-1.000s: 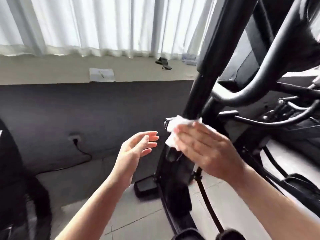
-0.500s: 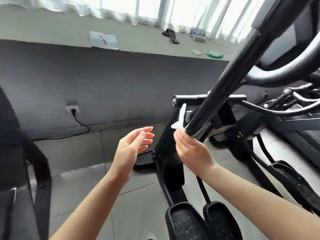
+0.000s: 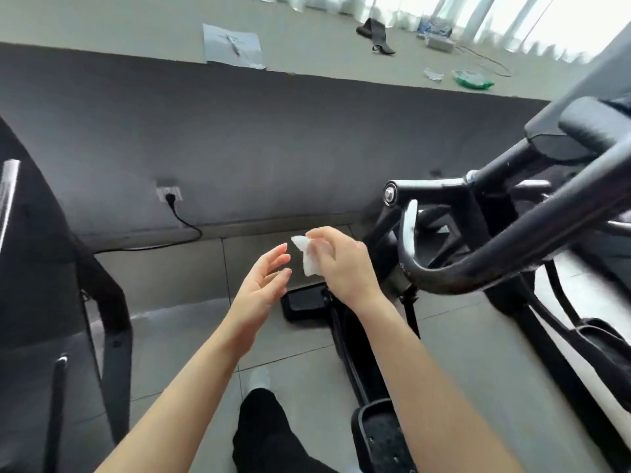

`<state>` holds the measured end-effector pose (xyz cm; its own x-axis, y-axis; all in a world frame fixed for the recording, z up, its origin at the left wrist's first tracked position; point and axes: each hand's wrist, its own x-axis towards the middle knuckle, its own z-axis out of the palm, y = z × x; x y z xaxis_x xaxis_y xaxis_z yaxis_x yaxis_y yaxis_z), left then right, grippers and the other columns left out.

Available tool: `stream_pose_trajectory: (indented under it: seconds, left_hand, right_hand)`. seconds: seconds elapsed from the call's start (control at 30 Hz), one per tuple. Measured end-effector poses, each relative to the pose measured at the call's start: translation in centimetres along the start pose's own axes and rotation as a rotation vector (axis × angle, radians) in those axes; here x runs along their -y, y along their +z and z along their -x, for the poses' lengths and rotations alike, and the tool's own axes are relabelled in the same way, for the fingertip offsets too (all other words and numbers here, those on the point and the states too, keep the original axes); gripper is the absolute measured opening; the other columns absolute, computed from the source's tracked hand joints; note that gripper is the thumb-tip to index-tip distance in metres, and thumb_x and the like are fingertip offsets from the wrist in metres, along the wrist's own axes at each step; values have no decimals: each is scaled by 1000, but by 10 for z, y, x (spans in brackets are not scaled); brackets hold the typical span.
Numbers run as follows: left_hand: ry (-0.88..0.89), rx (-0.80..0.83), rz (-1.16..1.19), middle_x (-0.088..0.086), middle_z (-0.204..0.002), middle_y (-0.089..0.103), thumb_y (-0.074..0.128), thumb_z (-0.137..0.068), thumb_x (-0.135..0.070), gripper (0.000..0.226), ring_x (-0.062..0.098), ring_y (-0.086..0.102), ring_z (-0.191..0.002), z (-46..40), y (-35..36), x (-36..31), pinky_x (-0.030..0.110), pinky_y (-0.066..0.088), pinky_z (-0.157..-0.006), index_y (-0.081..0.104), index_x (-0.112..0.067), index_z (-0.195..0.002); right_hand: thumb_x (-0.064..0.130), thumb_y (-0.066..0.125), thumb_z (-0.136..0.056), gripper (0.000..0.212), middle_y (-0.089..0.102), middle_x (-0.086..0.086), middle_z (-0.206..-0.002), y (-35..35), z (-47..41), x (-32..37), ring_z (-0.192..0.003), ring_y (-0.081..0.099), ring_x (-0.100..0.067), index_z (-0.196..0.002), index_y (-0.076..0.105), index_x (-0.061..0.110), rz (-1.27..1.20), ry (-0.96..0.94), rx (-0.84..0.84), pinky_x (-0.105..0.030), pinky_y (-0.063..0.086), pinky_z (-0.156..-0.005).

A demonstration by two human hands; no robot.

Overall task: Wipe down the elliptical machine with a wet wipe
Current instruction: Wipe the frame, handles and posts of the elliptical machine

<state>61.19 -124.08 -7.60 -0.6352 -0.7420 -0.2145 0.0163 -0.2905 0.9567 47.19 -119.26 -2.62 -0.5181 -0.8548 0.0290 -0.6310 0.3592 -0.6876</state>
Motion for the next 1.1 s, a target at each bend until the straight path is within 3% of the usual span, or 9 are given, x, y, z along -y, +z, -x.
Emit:
stream_pose_trajectory:
  seconds: [0.17, 0.33, 0.43, 0.5, 0.57, 0.67, 0.77, 0.97, 1.1]
  left_hand:
    - [-7, 12, 110, 4, -104, 74, 70, -86, -33, 33, 15, 69, -94, -65, -7, -26, 23, 53, -75, 67, -12, -111]
    - [8, -16, 103, 5, -88, 73, 70, -75, -33, 26, 15, 67, -80, -132, -7, -56, 26, 49, -68, 70, -11, -90]
    - [-23, 59, 102, 6, -86, 74, 71, -75, -32, 17, 17, 68, -76, -170, -8, -77, 28, 51, -65, 71, -17, -83]
    - [-37, 146, 86, 7, -85, 74, 73, -74, -31, 15, 18, 68, -75, -192, -5, -89, 29, 50, -64, 73, -19, -81]
    - [-44, 232, 89, 7, -85, 74, 72, -75, -31, 12, 19, 68, -75, -218, 1, -100, 29, 51, -63, 74, -21, -80]
    - [-78, 379, 105, 7, -86, 73, 70, -76, -31, 22, 21, 69, -76, -261, 15, -112, 30, 54, -63, 71, -14, -90]
    - [-118, 616, 69, 11, -92, 74, 73, -79, -27, 29, 23, 70, -80, -300, 29, -123, 32, 56, -64, 69, -9, -101]
    - [-25, 1141, -79, 18, -99, 71, 77, -72, -20, 31, 26, 66, -84, -358, 66, -161, 39, 55, -77, 73, -27, -102]
    - [124, 1354, -134, 9, -89, 72, 74, -75, -21, 23, 25, 62, -71, -351, 102, -172, 36, 54, -67, 73, -27, -97]
  right_hand:
    - [24, 58, -97, 11, 70, -2, -90, 28, -37, 5, -80, 66, -10, -93, 64, 14, -776, 349, 26, -24, 53, -68]
    - [28, 47, -101, 24, 65, -4, -88, 23, -92, 10, -82, 61, -15, -92, 60, 9, -828, 482, -162, -31, 50, -71]
    - [48, 46, -98, 42, 71, 0, -88, 12, -118, 12, -84, 67, -15, -96, 64, 10, -914, 505, -198, -27, 53, -71]
    - [59, 64, -82, 52, 73, -4, -98, 5, -132, 11, -92, 70, -18, -105, 64, 13, -892, 469, -197, -33, 58, -77]
    - [44, 77, -77, 45, 72, -11, -102, -2, -145, 10, -92, 70, -20, -105, 63, 13, -839, 486, -284, -36, 56, -79]
    - [22, 64, -92, 16, 71, -11, -94, -16, -168, 6, -87, 66, -19, -95, 69, 8, -906, 533, -510, -36, 54, -84]
    - [25, 56, -97, 21, 73, -11, -97, -29, -185, 7, -92, 67, -23, -91, 73, 13, -984, 576, -691, -38, 53, -87]
    - [34, 62, -85, 41, 71, -16, -107, -49, -202, 33, -94, 67, -25, -115, 66, 7, -1160, 583, -1028, -31, 56, -72]
    - [41, 71, -76, 32, 73, -8, -95, -63, -181, 60, -84, 71, -20, -97, 73, 18, -1037, 611, -1200, -29, 55, -61]
